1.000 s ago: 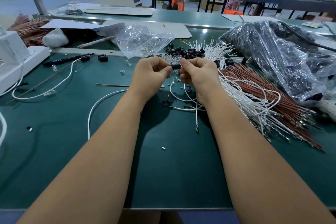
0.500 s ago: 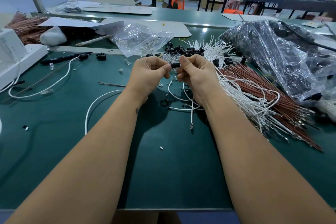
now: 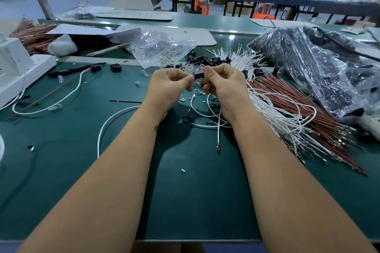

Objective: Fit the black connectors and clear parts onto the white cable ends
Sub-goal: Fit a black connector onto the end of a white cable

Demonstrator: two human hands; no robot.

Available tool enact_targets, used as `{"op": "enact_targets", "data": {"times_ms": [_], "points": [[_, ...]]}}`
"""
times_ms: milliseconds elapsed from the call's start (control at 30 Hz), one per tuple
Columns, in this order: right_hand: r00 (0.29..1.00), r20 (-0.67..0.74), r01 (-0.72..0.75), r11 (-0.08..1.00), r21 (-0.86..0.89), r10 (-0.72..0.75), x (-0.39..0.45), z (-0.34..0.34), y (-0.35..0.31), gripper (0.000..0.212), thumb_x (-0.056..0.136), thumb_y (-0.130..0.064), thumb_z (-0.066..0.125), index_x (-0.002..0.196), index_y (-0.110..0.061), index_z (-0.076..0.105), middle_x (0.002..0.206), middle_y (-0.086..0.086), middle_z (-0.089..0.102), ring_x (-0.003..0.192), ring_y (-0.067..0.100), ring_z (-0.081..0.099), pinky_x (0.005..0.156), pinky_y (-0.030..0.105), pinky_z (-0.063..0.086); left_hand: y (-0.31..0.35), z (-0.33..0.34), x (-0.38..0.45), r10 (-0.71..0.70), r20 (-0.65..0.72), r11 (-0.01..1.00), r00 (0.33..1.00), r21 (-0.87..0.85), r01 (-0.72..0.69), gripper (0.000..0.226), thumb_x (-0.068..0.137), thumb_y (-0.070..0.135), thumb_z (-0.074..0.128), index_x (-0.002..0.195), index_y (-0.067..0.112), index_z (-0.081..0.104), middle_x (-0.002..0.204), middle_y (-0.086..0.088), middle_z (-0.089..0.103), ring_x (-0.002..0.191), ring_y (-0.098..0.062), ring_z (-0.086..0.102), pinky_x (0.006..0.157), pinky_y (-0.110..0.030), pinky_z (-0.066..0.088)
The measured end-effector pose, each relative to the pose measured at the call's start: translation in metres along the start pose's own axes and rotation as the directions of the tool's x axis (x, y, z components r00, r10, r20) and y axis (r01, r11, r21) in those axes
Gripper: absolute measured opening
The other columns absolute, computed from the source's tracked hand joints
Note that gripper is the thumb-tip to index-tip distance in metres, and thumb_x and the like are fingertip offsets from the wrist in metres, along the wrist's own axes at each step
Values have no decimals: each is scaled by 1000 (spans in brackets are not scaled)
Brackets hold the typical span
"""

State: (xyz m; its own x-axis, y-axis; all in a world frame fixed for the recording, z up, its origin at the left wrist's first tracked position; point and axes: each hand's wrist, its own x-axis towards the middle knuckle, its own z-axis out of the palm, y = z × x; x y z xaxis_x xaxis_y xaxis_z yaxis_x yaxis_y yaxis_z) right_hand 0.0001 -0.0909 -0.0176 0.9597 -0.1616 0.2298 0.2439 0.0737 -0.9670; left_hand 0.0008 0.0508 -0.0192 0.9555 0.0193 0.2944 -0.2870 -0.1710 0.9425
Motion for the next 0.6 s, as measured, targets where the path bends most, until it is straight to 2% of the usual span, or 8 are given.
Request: {"op": "enact_targets", "data": {"times_ms": [300, 433, 533, 600], "points": [[999, -20, -35, 999, 35, 36, 0, 2, 0, 12, 90, -11, 67, 79, -9, 62, 63, 3, 63, 50, 7, 55, 52, 19, 48, 0, 0, 0, 0, 11, 1000, 1000, -5, 0, 11, 87, 13, 68, 77, 11, 69, 54, 9, 63, 43, 4, 46, 48, -6, 35], [994, -99, -41, 996, 75, 48, 2, -2, -2, 11, 93, -12, 62, 83, -10, 61, 61, -2, 61, 51, 6, 54, 55, 21, 49, -2, -3, 2, -57, -3, 998, 998, 5, 57, 16, 89, 17, 66, 74, 13, 68, 53, 9, 58, 41, 1, 39, 46, -15, 34], [987, -142, -60, 988, 143, 80, 3, -5, -3, 10, 95, -11, 59, 85, -13, 61, 67, 0, 60, 54, 7, 53, 56, 22, 48, -2, -8, 5, -85, -26, 995, 996, -61, 84, 18, 92, 15, 61, 75, 14, 64, 53, 10, 56, 42, 2, 41, 51, -19, 33], [988, -123, -69, 986, 150, 88, 3, -3, -3, 8, 93, -10, 59, 88, -14, 62, 68, 1, 60, 54, 7, 54, 55, 21, 47, -1, -9, 5, -60, -9, 990, 998, -131, 58, 17, 95, 11, 56, 80, 15, 63, 59, 9, 58, 48, 2, 45, 54, -17, 35]]}}
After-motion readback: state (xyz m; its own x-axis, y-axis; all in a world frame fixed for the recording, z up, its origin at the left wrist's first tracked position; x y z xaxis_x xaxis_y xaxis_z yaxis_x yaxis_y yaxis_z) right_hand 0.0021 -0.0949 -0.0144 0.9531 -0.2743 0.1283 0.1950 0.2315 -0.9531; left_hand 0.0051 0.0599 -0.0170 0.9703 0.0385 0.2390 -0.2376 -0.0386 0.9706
